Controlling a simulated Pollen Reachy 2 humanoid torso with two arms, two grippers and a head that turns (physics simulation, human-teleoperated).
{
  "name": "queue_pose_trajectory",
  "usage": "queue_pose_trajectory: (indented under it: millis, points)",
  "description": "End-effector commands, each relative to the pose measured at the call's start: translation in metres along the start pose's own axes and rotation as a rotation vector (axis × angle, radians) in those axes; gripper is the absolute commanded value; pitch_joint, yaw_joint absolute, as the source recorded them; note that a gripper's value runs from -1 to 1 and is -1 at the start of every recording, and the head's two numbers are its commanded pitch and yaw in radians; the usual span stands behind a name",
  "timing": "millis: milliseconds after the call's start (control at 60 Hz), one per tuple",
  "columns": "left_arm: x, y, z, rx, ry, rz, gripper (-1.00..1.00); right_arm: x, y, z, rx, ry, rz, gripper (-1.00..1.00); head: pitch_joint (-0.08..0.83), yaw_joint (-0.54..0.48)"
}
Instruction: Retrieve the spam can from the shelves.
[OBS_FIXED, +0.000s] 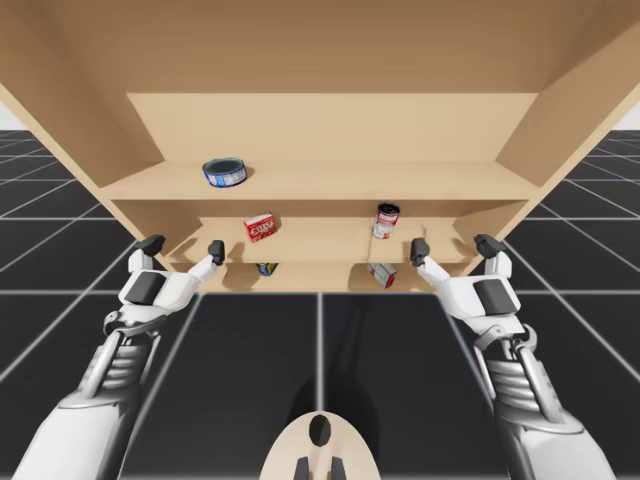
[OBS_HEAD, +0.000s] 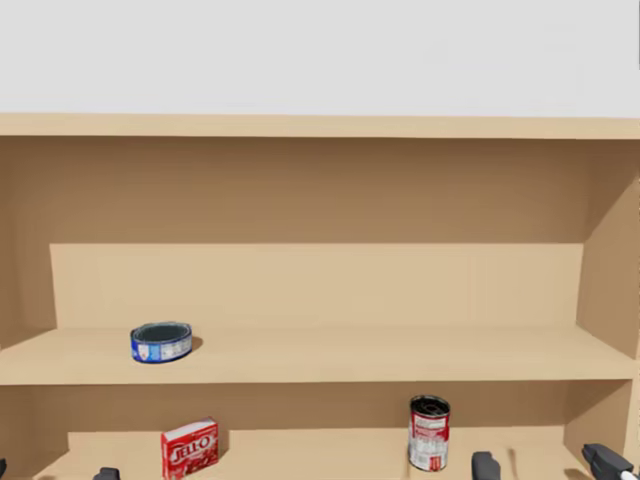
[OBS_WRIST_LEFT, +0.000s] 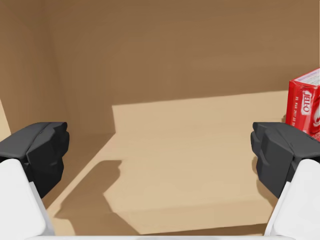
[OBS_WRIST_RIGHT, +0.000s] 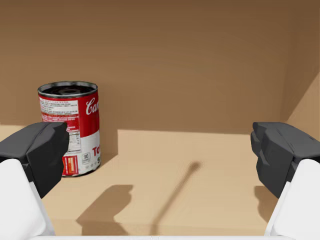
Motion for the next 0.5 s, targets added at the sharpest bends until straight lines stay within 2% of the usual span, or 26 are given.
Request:
queue_pose_trajectory:
  millis: [17,133,500]
  points:
    - [0.0001,0.0,-0.0001,0.001,0.001,0.0,-1.0,-0.0003,0.002,0.0017,-0.008,0.01,-0.014,-1.0,0.004,-0.04]
    - [0.0002,-0.0002,-0.0001,0.001,0.0,0.001,-1.0,0.0013,0.0024,0.002,0.017,0.008,-0.02,-1.0,0.05,-0.04]
    - [-0.0002,-0.0021,0.0,-0.009,-0.007,-0.019,-1.0,-0.0045,0.0064,0.0013,0.029,0.031,-0.006,-1.0,0.35,-0.03]
